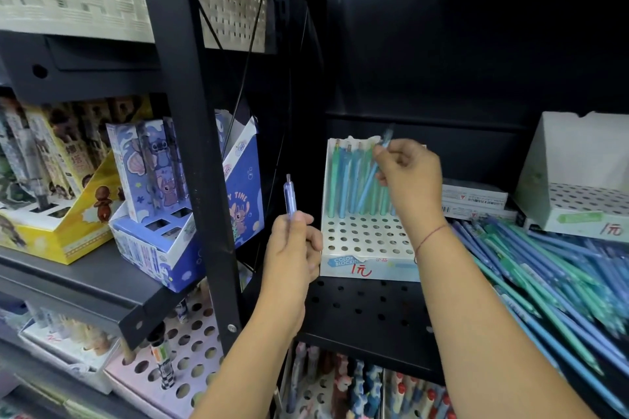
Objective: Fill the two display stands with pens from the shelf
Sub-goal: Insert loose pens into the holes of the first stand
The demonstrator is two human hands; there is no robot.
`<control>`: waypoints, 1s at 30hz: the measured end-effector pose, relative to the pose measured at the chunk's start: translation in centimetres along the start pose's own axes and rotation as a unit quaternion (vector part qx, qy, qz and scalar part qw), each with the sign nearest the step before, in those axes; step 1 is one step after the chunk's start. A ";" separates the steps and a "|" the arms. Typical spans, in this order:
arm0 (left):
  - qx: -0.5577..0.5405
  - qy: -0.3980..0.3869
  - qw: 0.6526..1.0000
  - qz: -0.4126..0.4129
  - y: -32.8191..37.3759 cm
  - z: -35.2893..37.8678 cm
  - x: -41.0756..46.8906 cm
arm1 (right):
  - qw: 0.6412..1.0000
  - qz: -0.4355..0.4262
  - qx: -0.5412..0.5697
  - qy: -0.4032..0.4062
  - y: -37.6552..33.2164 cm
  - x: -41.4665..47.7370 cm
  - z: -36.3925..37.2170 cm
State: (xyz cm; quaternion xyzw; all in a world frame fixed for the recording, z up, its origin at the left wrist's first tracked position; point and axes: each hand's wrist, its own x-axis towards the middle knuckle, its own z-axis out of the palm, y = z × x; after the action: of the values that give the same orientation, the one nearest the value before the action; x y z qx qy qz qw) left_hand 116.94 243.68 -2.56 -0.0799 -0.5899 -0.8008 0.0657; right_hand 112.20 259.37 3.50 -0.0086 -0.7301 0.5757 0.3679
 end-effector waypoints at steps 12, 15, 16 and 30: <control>-0.014 -0.002 1.000 -0.003 0.3 0.1 -0.1 | 0.990 0.035 -0.110 -0.081 0.8 -1.0 1.2; 0.051 -0.019 0.998 0.036 0.1 0.0 -0.3 | 0.990 0.029 -0.129 -0.047 0.3 -1.0 1.1; 0.064 -0.023 0.997 0.044 0.0 0.0 -0.3 | 0.992 0.013 -0.126 -0.022 -0.1 -1.0 1.0; 0.053 -0.001 0.997 0.050 -0.5 -0.1 0.1 | 0.932 0.039 0.110 -0.344 -2.3 -1.9 0.9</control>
State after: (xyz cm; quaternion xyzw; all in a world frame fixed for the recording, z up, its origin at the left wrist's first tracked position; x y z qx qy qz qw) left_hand 116.69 243.75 -3.07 -0.1069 -0.6271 -0.7638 0.1093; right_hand 113.99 257.03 4.37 0.2025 -0.7431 0.6340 0.0699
